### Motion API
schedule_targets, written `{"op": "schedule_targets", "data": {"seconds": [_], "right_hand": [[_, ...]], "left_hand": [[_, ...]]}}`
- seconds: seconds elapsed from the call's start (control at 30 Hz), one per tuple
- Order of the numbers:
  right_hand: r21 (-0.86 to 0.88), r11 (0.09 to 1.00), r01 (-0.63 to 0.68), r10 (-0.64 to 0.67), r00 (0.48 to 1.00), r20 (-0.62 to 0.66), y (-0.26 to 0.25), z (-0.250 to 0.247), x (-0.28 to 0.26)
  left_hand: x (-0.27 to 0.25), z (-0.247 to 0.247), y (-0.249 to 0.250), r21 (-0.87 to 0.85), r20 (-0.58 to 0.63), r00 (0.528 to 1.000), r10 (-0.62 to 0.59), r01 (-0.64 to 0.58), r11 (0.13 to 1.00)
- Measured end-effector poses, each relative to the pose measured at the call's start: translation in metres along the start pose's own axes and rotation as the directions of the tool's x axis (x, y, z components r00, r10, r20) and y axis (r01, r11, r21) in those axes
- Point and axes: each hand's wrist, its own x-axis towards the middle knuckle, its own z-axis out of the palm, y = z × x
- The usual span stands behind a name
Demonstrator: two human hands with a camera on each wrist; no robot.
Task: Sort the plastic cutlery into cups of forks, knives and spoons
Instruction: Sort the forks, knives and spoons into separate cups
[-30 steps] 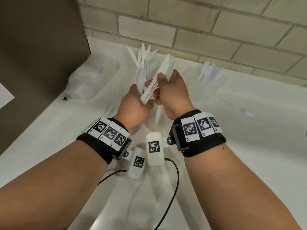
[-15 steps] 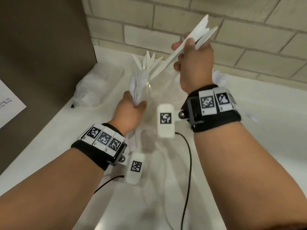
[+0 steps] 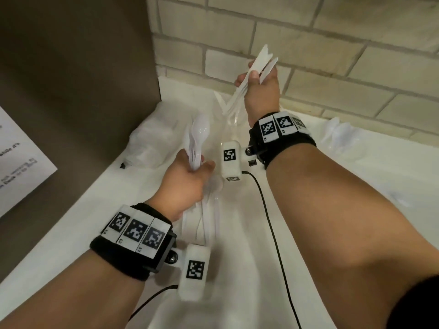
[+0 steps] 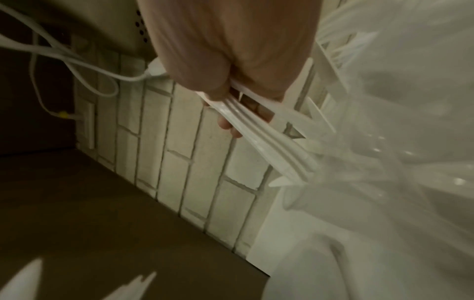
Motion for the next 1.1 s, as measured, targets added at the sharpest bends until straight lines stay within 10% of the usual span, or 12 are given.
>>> {"op": "schedule_targets", "data": {"seconds": [0.3, 0.43, 0.7, 1.1], "right_hand": [[-0.247, 0.967, -0.056, 0.082, 0.992, 0.100, -0.005, -0.011, -0.006], [-0.212, 0.976, 0.043, -0.027, 0.997, 0.077, -0.032, -0.035, -0.026], [-0.208, 0.965, -0.159, 0.229, 0.899, 0.374, -0.048, -0.078, -0.116], [-0.071, 0.931, -0.359, 0.364, 0.926, 0.100, -0.031, -0.106, -0.143]], "left_hand": [[-0.009, 0.005, 0.013, -0.207, 0.217, 0.975, -0.048, 0.094, 0.974], [-0.013, 0.002, 0.021, -0.430, 0.465, 0.883, -0.059, 0.283, 0.857], [-0.026, 0.015, 0.027, -0.351, 0.688, 0.724, -0.054, 0.396, 0.849], [-0.056, 0.054, 0.017, -0.056, 0.543, 0.837, -0.064, 0.113, 0.992]]}}
